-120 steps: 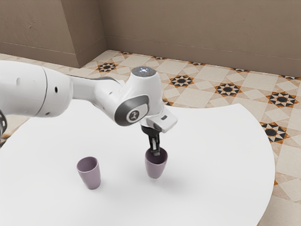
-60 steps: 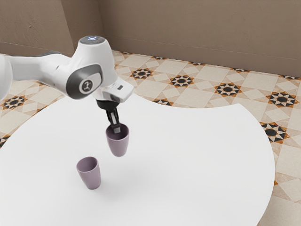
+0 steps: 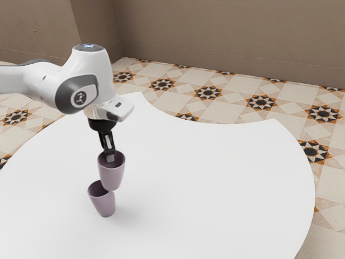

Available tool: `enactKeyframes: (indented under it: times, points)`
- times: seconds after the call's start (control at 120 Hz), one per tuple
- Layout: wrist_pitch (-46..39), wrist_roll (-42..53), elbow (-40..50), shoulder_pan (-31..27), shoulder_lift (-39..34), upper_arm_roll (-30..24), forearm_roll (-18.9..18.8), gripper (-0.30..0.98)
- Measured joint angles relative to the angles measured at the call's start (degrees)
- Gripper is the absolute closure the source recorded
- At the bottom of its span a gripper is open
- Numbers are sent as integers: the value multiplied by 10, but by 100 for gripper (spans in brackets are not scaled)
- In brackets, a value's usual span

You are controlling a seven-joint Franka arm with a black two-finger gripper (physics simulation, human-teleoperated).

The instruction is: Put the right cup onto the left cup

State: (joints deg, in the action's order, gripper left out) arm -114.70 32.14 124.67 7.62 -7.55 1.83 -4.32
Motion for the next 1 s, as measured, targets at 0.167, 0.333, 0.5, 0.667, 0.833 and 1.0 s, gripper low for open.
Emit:
enactKeyframes:
  times: [0.167,0.333,0.5,0.667,0.833,1.0]
  points:
    - [15,-4,4,-7,-15,0,-8,79]
    - [30,-5,4,-23,-21,2,-16,79]
    - [50,-7,4,-27,-26,7,-21,79]
    - [69,-8,4,-27,-24,10,-22,79]
    - [76,-10,1,-27,-13,16,-29,79]
    - [78,-10,-17,-21,10,18,-41,79]
